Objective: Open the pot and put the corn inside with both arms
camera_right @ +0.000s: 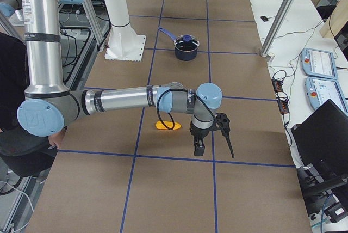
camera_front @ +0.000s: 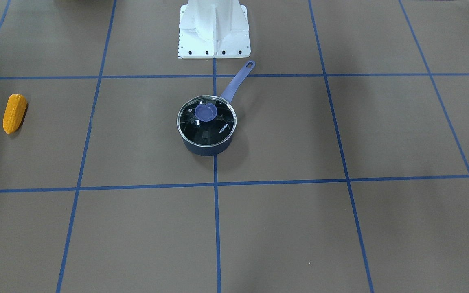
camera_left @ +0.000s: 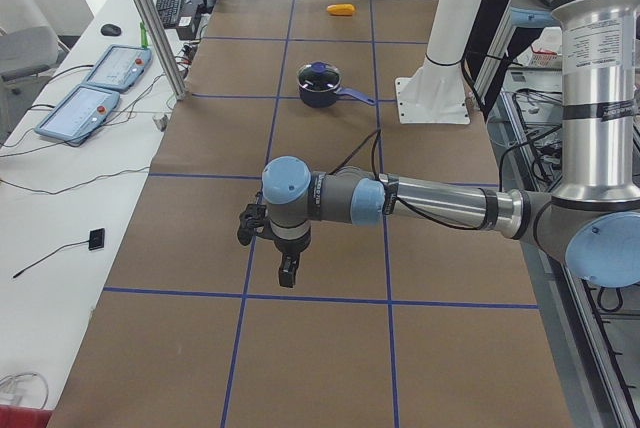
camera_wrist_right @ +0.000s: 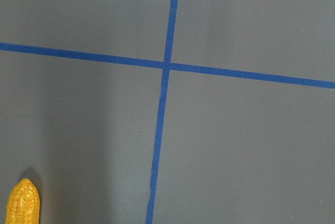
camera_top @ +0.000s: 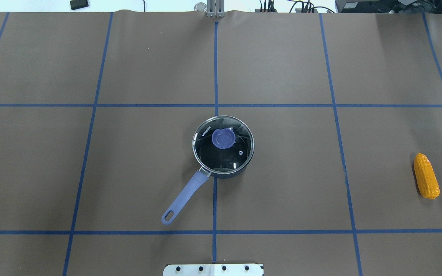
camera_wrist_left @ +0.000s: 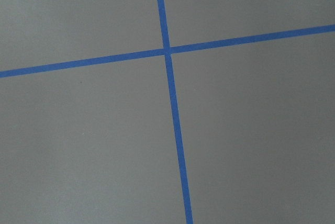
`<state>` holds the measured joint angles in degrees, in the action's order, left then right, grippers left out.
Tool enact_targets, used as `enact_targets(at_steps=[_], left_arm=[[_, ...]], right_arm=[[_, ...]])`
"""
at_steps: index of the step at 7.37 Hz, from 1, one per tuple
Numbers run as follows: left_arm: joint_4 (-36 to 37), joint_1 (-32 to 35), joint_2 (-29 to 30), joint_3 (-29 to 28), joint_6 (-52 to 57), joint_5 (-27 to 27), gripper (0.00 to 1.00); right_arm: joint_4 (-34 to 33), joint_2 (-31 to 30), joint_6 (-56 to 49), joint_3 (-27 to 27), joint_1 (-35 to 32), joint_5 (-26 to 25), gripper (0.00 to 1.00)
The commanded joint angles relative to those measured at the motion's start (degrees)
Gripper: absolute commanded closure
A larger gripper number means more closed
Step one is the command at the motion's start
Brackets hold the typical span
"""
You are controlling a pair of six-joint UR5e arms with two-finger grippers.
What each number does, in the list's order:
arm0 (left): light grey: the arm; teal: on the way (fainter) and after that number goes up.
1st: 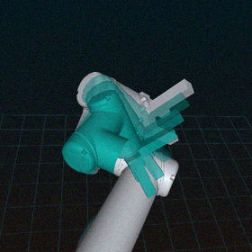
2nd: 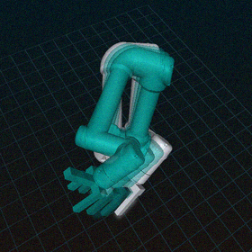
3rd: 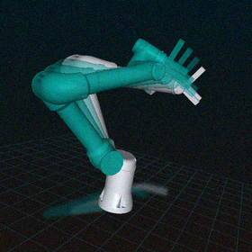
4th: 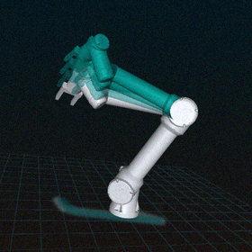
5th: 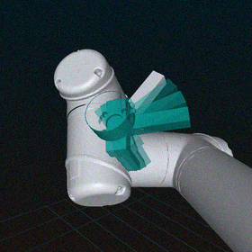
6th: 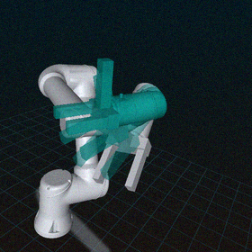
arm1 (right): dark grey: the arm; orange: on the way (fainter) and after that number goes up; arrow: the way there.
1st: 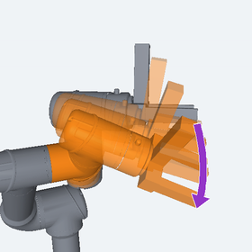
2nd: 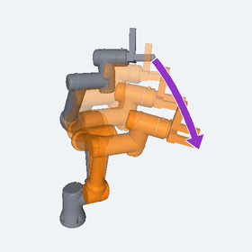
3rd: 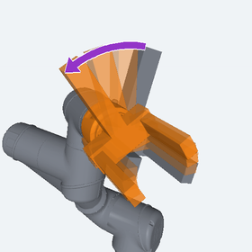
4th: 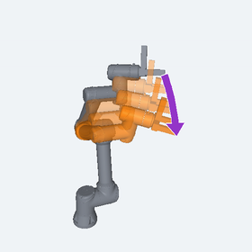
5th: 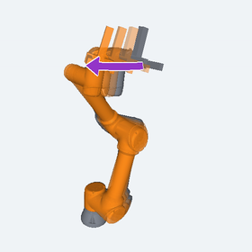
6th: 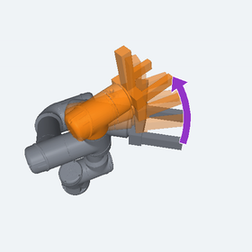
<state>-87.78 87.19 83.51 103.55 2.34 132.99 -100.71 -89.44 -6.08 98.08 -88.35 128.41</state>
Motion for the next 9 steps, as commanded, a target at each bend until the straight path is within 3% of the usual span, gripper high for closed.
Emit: enact_targets(at_steps=[1,4,5,8,9], left_arm=[[0.0,-0.8,0.0,0.2,0.0,-0.3,0.01],[-0.5,-0.9,0.1,0.7,-0.1,0.0,0.01],[-4.1,-0.9,0.0,1.4,-0.6,0.2,0.01],[-17.4,-0.9,1.5,0.6,-0.7,-0.2,0.01],[-18.9,-0.9,3.7,-3.1,-0.9,0.4,0.01]], right_arm=[[0.0,0.1,-0.1,0.0,0.1,0.1,0.00],[0.0,0.5,-0.2,0.8,0.6,0.1,0.00],[0.2,0.6,-0.3,0.8,1.9,0.1,0.00],[13.8,0.8,-0.2,2.0,2.5,-0.3,0.00],[18.4,0.8,0.1,1.4,2.4,0.2,0.00]])
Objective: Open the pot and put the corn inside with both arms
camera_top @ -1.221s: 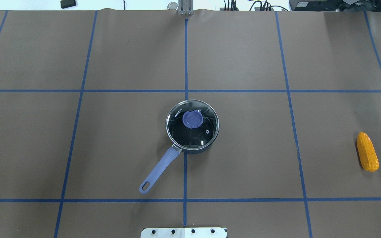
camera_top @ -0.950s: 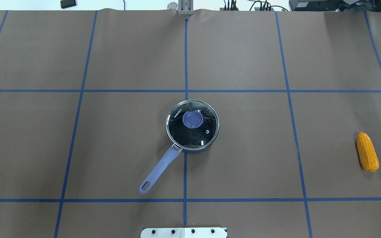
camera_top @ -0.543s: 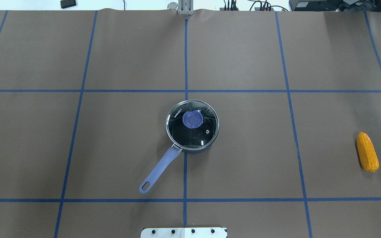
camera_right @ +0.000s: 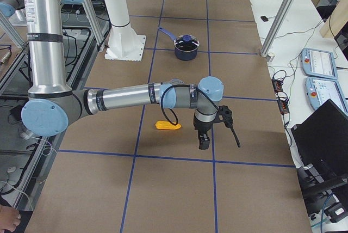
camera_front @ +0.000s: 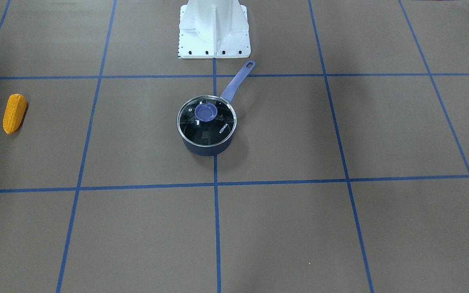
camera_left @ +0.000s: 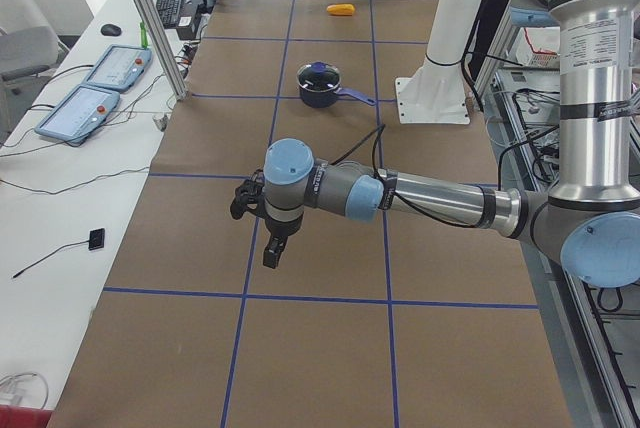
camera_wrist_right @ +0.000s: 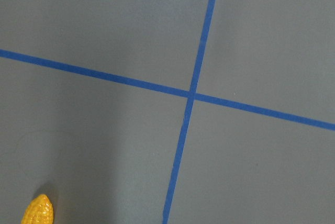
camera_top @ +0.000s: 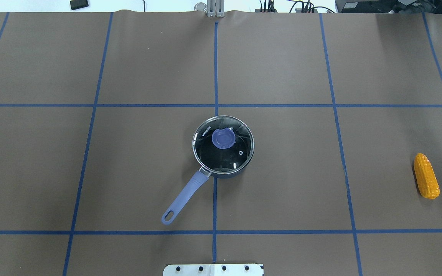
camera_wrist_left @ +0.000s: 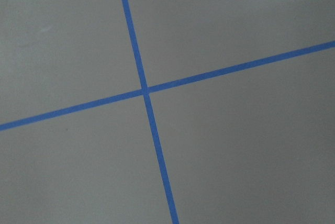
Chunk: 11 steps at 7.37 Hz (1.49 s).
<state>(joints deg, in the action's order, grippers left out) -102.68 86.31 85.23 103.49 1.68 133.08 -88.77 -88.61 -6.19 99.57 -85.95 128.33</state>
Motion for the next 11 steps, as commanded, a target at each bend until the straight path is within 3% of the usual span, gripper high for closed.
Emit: enact_targets(at_steps=[1,2,4,5,6,8,11], left_arm=[[-4.8,0.0,1.8,-3.6,-0.1,3.1,0.01],[-4.8,0.0,2.8,-4.8,-0.1,5.8,0.01],[-6.3,-1.0,4.8,-0.8,-0.4,5.9,0.01],[-5.8,-3.2,7.1,-0.2,-4.5,6.3,0.01],[-6.5,-7.3,8.1,2.6,-16.2,5.0,0.00],[-4.8,-19.6,14.0,5.3,-35.5,-3.7,0.00],[14.9,-36.8,33.5,5.1,-53.0,-14.9,0.01]], right_arm=[[6.7,-0.2,0.7,0.2,0.0,0.2,0.00],[7.7,-0.7,0.2,0.8,-0.3,0.2,0.00],[10.3,-0.5,2.7,0.9,-0.2,0.2,0.00],[10.4,-0.2,8.2,1.2,-0.1,0.5,0.00],[10.4,-0.2,13.8,1.6,0.9,0.9,0.00],[10.5,-0.2,15.0,1.9,2.1,0.9,0.00],[10.4,-0.6,14.9,1.6,2.1,0.9,0.00]])
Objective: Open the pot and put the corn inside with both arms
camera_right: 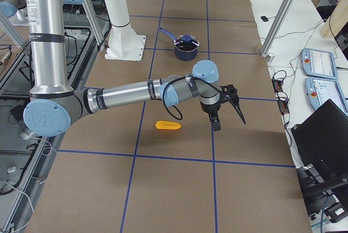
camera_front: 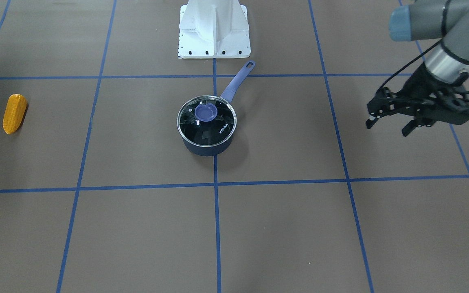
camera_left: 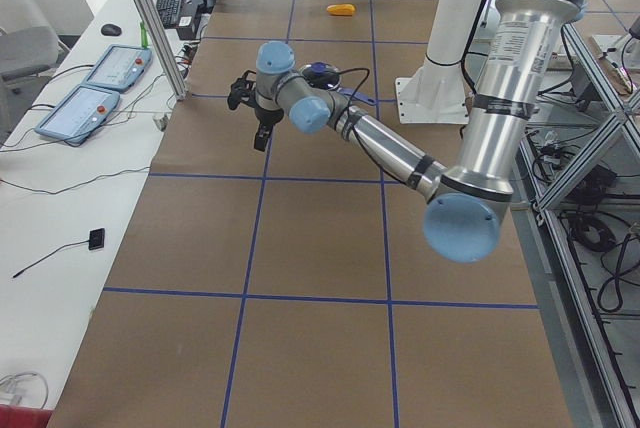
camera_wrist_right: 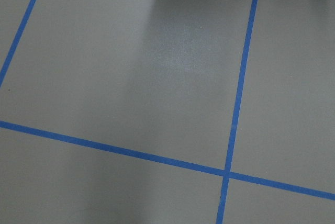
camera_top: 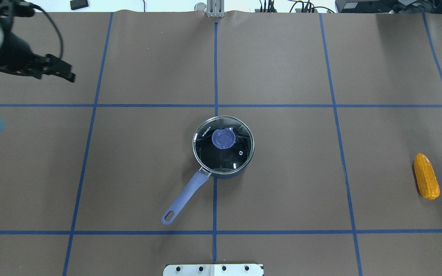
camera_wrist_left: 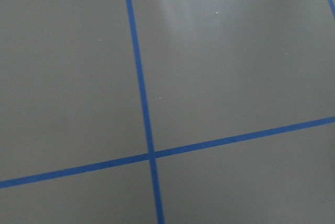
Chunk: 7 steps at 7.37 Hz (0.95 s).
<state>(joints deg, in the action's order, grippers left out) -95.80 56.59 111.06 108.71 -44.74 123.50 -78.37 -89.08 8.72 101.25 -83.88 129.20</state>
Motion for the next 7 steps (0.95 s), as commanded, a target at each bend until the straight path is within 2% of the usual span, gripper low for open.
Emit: enact_targets(at_steps=[1,2,4,7], left_arm=[[12.1,-12.2,12.8,-0.7,-12.2,-9.5,0.01],[14.5,-15.8,18.2,-3.0,-17.0,-11.2,0.01],[14.4,-22.5,28.0,-12.0,-23.6,-16.1,0.01],[14.0,-26.4,32.9,-16.8,-27.3,-17.0,0.01]], right_arm=[[0.0,-0.2,0.1,-0.1,0.0,-0.1,0.00],[0.0,-0.2,0.2,-0.1,0.0,-0.1,0.00],[0.0,-0.2,0.1,-0.3,0.0,-0.1,0.00],[0.0,-0.2,0.1,-0.2,0.0,0.0,0.00]])
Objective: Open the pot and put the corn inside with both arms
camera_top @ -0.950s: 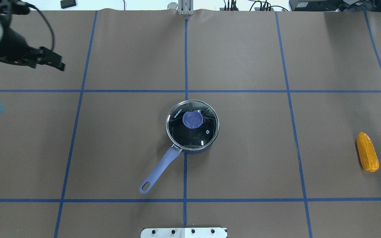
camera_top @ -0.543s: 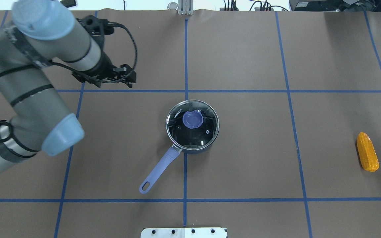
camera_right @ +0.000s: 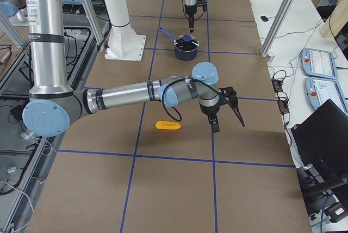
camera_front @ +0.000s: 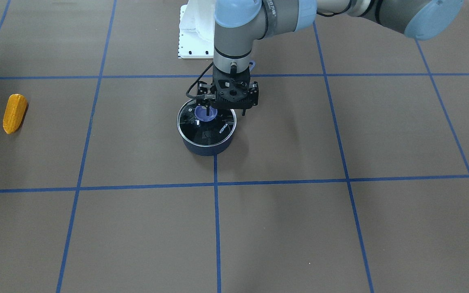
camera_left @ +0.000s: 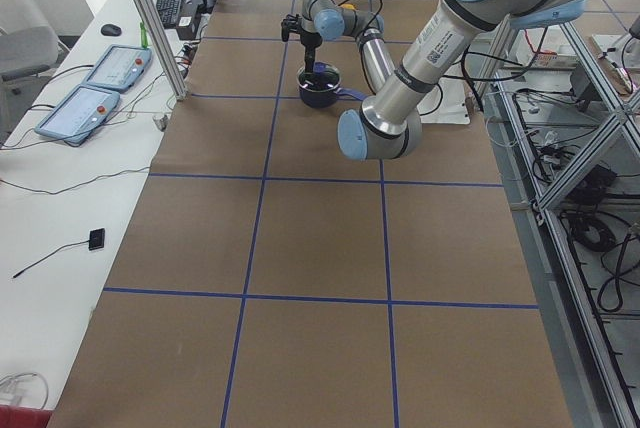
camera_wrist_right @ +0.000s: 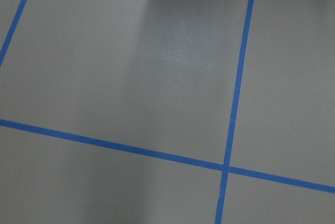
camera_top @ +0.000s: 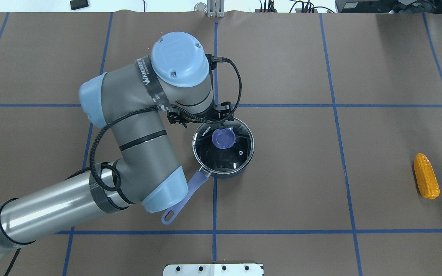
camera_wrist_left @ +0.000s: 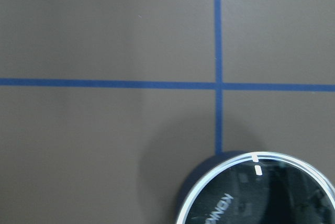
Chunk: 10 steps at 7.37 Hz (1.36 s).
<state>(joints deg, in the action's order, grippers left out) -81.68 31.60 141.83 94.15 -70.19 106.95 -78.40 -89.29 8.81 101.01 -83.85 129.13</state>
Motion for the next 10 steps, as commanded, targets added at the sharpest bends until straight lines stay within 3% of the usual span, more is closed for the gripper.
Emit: enact_targets(at_steps=[1,4,6,9,10], left_arm=[[-0.3,-1.7,3.1,-4.0,-2.1,-0.5,0.01],[-0.8,-3.7,2.9,-4.3,-3.1,-1.7,0.01],[-2.3,-6.4,2.7,-4.8,-3.4,-8.2,0.01],[-3.6,-6.6,2.7,-6.3,-2.8,-8.4,0.03],[-3.6,-6.6,2.7,-6.3,-3.0,-8.4,0.18]], right_arm=[[0.0,0.0,0.0,0.1,0.0,0.1,0.00],[0.0,0.0,0.0,0.0,0.0,0.0,0.00],[0.0,0.0,0.1,0.0,0.0,0.0,0.00],[0.0,0.0,0.1,-0.2,0.1,0.0,0.00],[0.0,0.0,0.1,-0.2,0.1,0.0,0.00]])
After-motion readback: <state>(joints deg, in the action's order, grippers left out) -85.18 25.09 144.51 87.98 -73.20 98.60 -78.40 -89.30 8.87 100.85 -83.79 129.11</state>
